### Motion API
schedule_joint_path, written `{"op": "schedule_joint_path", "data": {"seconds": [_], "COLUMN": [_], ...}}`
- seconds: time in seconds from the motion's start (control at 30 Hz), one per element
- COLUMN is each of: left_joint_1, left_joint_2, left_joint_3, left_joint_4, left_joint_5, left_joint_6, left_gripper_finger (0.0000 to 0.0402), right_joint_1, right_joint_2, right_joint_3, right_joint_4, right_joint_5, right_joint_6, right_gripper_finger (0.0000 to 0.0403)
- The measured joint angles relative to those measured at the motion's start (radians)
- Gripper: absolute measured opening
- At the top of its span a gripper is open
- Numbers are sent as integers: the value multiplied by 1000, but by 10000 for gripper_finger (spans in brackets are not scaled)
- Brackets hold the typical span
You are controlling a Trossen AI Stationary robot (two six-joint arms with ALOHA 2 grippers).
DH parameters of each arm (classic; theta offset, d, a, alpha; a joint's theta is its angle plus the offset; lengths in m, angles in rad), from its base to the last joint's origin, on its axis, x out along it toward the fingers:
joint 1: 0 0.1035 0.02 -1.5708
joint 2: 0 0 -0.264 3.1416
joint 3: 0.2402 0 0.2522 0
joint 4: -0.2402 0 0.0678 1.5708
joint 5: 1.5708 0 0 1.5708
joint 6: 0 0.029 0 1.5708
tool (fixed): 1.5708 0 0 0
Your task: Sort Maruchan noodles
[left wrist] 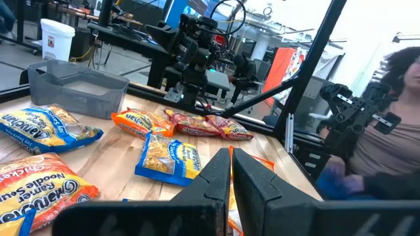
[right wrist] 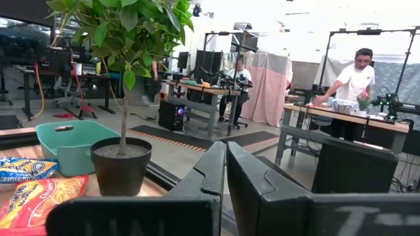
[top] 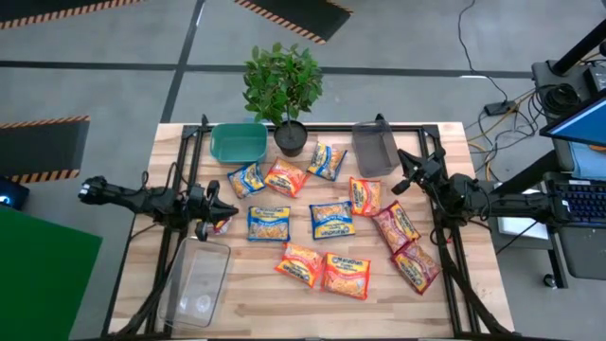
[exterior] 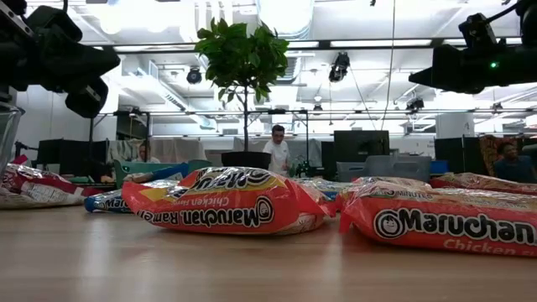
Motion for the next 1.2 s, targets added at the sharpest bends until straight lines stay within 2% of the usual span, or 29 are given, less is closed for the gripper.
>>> {"op": "schedule_joint_path", "data": {"seconds": [1.07, 1.2], "left_joint_1": [0, 0], "left_joint_2": [0, 0], "left_joint_3": [0, 0], "left_joint_4": [0, 31], "left_joint_5": [-1, -29], "left_joint_6": [3, 35], "left_gripper_finger": [0, 0], "right_joint_1": [0, 0], "right_joint_2": [0, 0], "right_joint_3": [0, 0], "right_joint_4": [0, 0], "right_joint_5": [0, 0], "right_joint_6": [0, 0], "right_gripper_finger": [9, 9]}}
